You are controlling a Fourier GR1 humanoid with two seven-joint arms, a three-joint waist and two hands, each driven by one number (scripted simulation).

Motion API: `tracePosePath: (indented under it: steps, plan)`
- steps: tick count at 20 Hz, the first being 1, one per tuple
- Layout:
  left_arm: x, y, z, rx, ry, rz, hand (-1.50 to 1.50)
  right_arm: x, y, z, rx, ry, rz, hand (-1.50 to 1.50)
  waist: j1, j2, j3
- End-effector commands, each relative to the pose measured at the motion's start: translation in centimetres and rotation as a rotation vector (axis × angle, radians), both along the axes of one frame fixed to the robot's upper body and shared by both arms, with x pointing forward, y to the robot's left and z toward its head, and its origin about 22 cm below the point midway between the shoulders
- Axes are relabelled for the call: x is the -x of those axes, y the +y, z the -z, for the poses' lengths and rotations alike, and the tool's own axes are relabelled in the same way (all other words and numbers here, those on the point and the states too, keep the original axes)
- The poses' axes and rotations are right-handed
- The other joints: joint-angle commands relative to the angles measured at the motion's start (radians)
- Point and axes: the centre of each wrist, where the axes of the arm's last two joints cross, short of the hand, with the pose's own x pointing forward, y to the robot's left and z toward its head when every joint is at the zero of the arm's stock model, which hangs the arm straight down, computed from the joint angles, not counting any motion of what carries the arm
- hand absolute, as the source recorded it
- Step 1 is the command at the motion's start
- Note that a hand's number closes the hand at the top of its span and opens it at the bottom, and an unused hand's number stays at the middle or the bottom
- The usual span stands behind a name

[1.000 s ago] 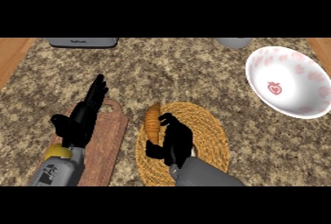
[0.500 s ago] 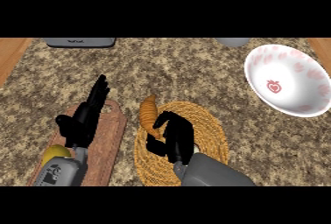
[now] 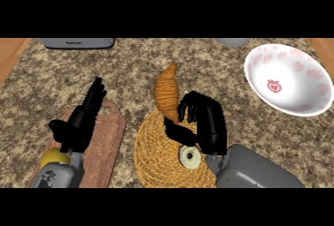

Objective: Pick the croissant from the placemat and place it in the bowl

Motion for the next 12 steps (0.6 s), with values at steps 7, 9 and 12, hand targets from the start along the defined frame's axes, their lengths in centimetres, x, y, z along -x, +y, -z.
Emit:
tracePosePath:
  steps: [7, 9, 12]
  plan:
    - [0.9, -0.2, 1.1, 0.015, 0.018, -0.017, 0.00, -1.0, -1.4, -11.0, 0.134, -0.156, 0.151, 1.50, -0.011, -0.005, -0.002]
    - [0.6, -0.2, 1.6, 0.010, 0.014, -0.014, 0.00, -1.5, -1.6, -13.6, 0.183, -0.129, 0.181, 1.50, -0.010, -0.004, -0.002]
    - [0.2, 0.5, -1.6, 0.010, 0.007, 0.014, 0.00, -2.8, -3.8, -15.2, 0.179, -0.122, 0.235, 1.50, 0.001, -0.001, -0.001]
